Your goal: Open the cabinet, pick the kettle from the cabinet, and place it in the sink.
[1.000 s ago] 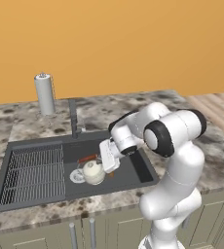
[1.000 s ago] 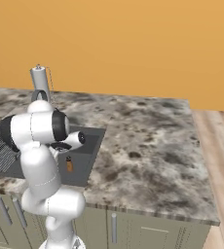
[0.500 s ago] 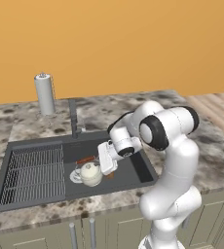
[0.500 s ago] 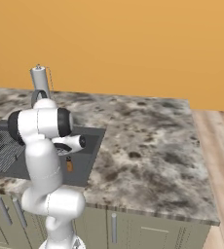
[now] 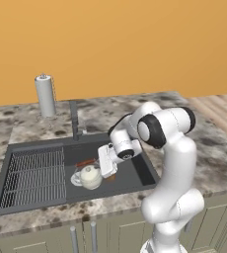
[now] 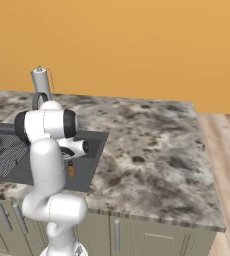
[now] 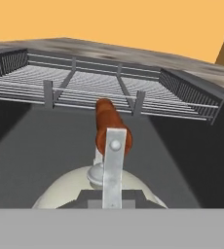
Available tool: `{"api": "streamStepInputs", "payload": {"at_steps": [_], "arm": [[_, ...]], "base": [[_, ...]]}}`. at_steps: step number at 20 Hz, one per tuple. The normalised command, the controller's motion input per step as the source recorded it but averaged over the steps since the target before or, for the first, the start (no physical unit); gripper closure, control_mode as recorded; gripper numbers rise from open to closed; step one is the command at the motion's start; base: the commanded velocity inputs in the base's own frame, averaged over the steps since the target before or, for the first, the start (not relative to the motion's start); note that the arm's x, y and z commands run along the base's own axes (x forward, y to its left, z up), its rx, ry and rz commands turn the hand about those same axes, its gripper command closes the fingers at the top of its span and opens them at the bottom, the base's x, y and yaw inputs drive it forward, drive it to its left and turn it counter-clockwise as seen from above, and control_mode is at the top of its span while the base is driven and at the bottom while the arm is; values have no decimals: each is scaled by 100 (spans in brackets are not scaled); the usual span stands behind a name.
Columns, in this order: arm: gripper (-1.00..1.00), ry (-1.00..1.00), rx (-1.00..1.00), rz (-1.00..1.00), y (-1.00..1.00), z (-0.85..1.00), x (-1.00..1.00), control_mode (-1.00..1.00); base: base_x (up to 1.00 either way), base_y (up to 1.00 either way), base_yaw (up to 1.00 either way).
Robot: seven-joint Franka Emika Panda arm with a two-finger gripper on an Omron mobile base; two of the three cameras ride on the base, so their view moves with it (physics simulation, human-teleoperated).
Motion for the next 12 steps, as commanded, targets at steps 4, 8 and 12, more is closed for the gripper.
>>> {"api": "streamStepInputs", "payload": {"at_steps": [4, 8, 12], "arm": [[100, 3, 0, 0, 14, -13, 12, -100], [100, 4, 0, 0, 22, -17, 14, -100], [100, 1, 0, 0, 11, -16, 18, -100]], "base": [[0, 0, 0], [0, 0, 0], [0, 0, 0]]}}
